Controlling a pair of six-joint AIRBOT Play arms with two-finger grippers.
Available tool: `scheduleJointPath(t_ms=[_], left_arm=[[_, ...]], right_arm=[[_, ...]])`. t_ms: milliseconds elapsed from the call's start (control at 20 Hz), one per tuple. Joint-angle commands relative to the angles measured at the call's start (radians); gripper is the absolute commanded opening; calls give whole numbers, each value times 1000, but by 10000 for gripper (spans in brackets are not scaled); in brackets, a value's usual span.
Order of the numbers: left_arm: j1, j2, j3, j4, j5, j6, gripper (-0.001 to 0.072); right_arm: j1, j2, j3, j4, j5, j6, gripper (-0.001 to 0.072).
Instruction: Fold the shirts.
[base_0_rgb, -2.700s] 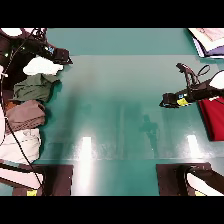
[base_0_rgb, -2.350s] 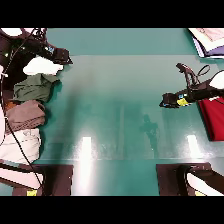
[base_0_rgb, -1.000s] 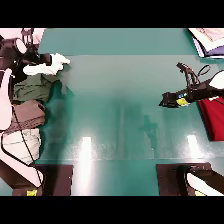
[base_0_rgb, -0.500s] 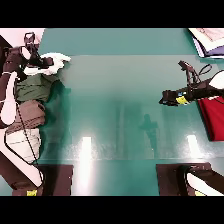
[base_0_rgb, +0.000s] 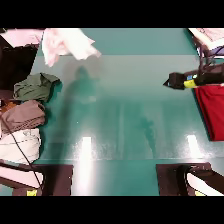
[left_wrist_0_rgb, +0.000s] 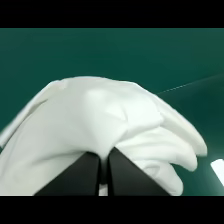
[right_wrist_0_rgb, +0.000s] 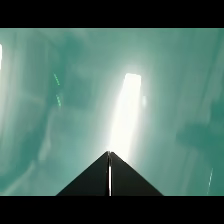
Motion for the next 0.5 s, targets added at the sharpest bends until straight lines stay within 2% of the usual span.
scheduleJointPath(t_ms=[0,150,250,350,450], left_arm=[[-109,148,10,-258,-206,161,23],[-227,208,-77,-238,-310,184,23],[-285,208,-156,-111,-356,186,24],[-312,198,-264,49,-335,174,24],[-306,179,-377,163,-264,105,28]], right_arm=[[0,0,158,-6,6,-18,24],[0,0,270,-6,37,-28,24],[0,0,328,-6,66,-30,24],[0,0,365,-6,104,-50,25],[0,0,377,-6,122,-55,24]])
